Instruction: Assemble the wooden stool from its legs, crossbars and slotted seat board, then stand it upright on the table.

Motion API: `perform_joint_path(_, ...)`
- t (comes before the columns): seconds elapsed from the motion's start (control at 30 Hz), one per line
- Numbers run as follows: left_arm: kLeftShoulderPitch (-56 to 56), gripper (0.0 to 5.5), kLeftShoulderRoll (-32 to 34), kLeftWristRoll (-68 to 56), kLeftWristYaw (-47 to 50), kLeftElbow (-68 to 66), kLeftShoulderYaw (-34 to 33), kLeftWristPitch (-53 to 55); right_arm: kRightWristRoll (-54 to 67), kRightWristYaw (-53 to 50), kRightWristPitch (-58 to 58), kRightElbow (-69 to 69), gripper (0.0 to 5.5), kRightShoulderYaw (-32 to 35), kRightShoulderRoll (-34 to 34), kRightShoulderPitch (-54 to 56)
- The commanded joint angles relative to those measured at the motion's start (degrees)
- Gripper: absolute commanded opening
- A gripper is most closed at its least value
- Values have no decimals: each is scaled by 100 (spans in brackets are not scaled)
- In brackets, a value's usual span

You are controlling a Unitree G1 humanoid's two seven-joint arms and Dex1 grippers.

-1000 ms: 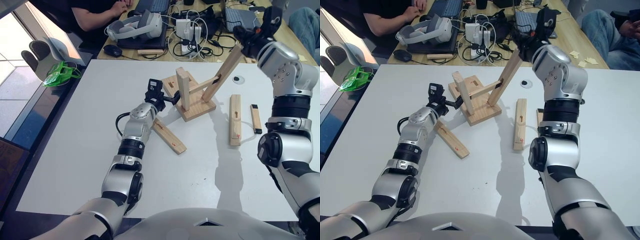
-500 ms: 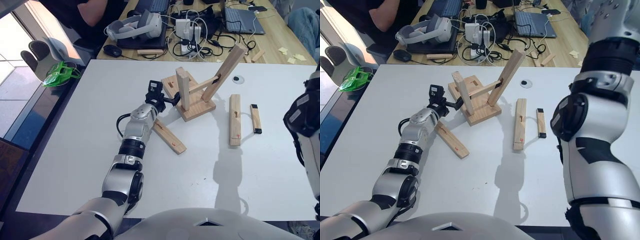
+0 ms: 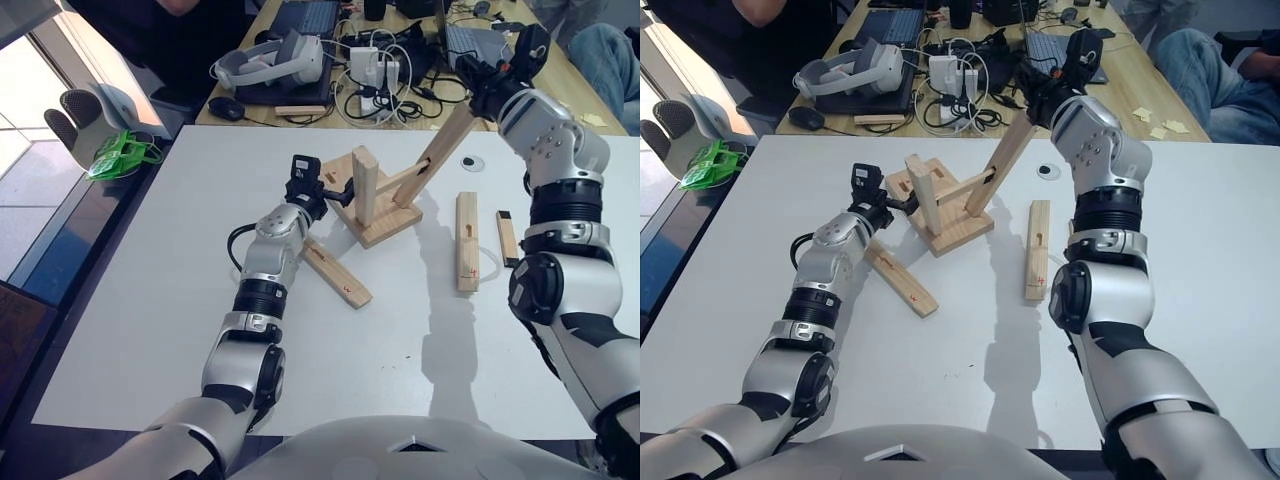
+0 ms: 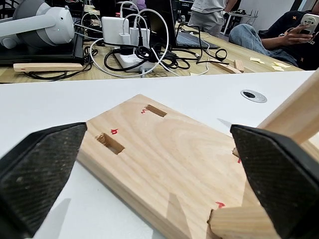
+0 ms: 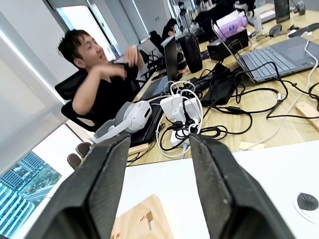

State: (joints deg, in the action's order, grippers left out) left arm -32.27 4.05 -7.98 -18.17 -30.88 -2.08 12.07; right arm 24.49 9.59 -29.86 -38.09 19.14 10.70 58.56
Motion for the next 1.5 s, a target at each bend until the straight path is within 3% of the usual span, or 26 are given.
perform_joint_path(0.03, -109, 540, -20, 2, -25, -155, 25, 65, 363, 549, 618, 810, 221, 130, -182, -277)
perform_joint_path(0.13, -124, 540, -7, 5, -45, -196, 27, 82, 718, 776, 980, 1907, 221, 297, -68, -176)
perform_joint_path(0.27, -94, 540, 7, 15, -47, -156, 40, 110, 736, 318, 1011, 2562, 221, 483, 190, -207)
perform_joint_path(0.43, -24, 540, 12, 86, 22, -18, 102, 101, 476, -366, 261, 2919, 221, 598, 522, -1552)
perform_joint_path(0.6, 14, 540, -8, 92, 109, 83, 109, 121, 495, -994, -456, 3844, 221, 494, 192, -2858)
perform_joint_path(0.93, 174, 540, -12, 161, 100, 541, 345, 450, 605, -877, -940, 4199, 221, 185, 175, -2978)
perform_joint_path(1.17, 276, 540, -144, 195, 523, 1064, 310, 504, 684, -369, -197, 3664, 221, 262, 305, -1933)
perform_joint_path(1.4, 183, 540, -205, 233, 888, 832, 157, 322, 416, 164, 1027, 689, 221, 340, 720, 729)
perform_joint_path(1.5, 185, 540, -215, 236, 952, 760, 145, 309, 355, 115, 443, 27, 221, 155, 571, 733)
